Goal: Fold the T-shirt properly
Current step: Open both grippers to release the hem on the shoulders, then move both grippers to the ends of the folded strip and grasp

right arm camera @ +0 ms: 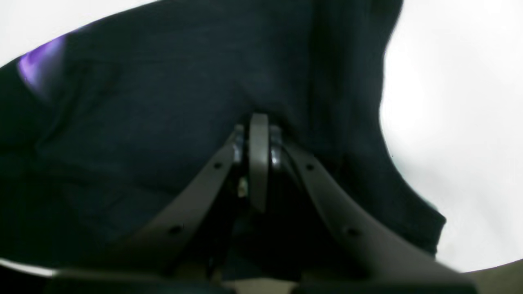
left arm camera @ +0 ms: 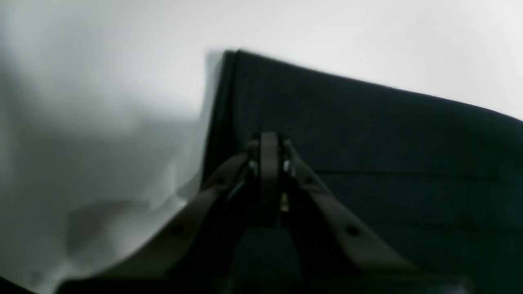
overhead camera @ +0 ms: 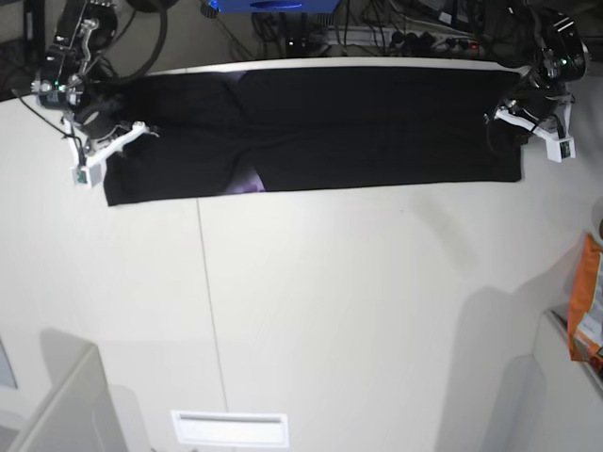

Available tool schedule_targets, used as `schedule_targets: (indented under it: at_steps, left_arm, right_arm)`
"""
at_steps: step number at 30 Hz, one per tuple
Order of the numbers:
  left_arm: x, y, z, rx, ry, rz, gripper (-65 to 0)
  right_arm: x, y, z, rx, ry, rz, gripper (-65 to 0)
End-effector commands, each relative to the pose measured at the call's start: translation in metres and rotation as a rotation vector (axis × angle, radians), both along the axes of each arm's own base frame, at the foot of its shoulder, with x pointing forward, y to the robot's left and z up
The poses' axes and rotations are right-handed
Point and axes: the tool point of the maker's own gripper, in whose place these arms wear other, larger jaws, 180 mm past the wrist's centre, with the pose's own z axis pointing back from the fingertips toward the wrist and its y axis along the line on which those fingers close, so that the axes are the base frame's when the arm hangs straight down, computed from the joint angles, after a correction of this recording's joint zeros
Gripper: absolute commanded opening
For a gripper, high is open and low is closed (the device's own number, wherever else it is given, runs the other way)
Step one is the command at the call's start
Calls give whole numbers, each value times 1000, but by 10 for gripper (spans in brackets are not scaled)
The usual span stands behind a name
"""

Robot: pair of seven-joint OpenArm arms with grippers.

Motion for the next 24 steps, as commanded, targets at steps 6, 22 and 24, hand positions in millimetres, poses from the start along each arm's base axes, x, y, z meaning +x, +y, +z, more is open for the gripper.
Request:
schedule_targets:
  at_steps: [6,22,24]
  left_arm:
    - [11,2,-26,-65,20,36,-650]
    - [97,-10,-34,65,35,-30,-650]
    - [103,-9,-29,69,21,-31,-650]
  right_arm:
    - [18,-13,-21,35,7,-64,-650]
    - [85,-42,-37,-65,-4,-109,-650]
    - [89,-42,-34,-66,-11,-109,-650]
